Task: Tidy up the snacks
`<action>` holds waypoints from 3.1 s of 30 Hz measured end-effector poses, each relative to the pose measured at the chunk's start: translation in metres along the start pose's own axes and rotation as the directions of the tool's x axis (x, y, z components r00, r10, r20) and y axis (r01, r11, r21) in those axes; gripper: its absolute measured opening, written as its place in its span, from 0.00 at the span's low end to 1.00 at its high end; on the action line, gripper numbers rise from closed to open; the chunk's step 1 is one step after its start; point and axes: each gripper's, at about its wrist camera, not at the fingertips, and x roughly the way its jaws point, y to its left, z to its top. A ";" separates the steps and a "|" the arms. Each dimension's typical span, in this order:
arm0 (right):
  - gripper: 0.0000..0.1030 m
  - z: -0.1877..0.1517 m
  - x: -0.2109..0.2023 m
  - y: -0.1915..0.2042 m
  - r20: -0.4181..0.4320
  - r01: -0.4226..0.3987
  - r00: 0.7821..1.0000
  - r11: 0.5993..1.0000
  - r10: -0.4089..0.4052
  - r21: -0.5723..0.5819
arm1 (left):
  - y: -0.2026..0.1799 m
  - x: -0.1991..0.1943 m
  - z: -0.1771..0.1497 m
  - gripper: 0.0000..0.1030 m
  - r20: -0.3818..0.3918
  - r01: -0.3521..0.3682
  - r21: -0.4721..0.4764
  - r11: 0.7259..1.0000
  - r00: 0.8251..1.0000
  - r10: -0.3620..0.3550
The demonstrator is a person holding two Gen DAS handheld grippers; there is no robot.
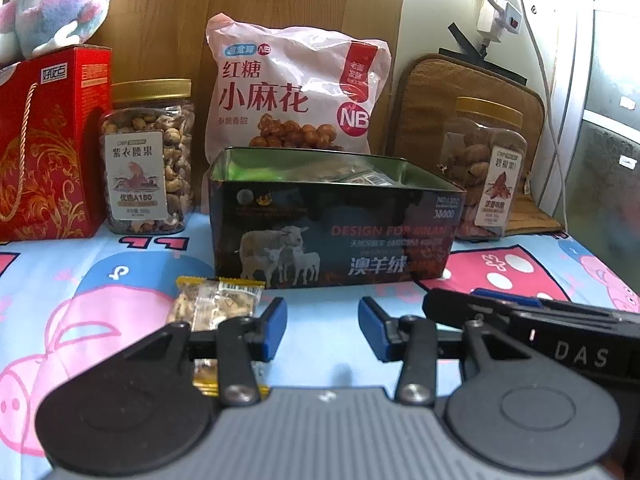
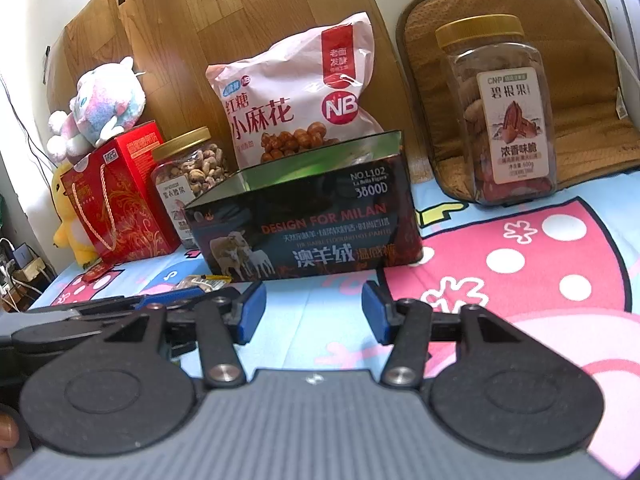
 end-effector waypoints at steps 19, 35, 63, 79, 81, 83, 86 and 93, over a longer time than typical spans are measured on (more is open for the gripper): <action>0.54 0.008 0.010 0.010 -0.099 -0.080 0.992 0.997 0.080 0.012 | 0.122 -0.062 0.016 0.45 0.094 -0.083 -0.292 0.953 0.989 0.115; 0.56 0.000 0.073 0.094 -0.328 -0.256 0.927 0.947 0.183 -0.196 | 0.114 -0.007 -0.007 0.49 -0.087 0.110 -0.310 0.945 0.986 -0.143; 0.32 0.000 -0.029 0.064 -0.063 -0.075 0.996 0.951 0.059 -0.299 | 0.010 -0.038 0.010 0.38 -0.020 0.295 -0.144 0.945 0.954 -0.300; 0.35 -0.027 -0.035 0.024 -0.172 -0.049 0.985 0.975 0.012 -0.215 | -0.024 0.003 -0.013 0.42 -0.182 0.271 -0.137 0.953 0.939 -0.293; 0.35 -0.029 -0.035 0.025 -0.171 -0.052 0.985 0.973 0.013 -0.225 | -0.023 0.003 -0.011 0.43 -0.178 0.256 -0.136 0.957 0.944 -0.278; 0.36 -0.029 -0.034 0.022 -0.175 -0.057 0.984 0.975 0.019 -0.215 | -0.021 0.002 -0.010 0.51 -0.174 0.245 -0.141 0.959 0.948 -0.267; 0.39 -0.028 -0.034 0.017 -0.176 -0.061 0.984 0.980 0.027 -0.190 | -0.019 0.004 -0.010 0.52 -0.180 0.236 -0.149 0.960 0.949 -0.261; 0.39 -0.028 -0.033 0.016 -0.170 -0.061 0.985 0.983 0.031 -0.176 | -0.022 0.009 -0.012 0.50 -0.201 0.265 -0.151 0.952 0.935 -0.292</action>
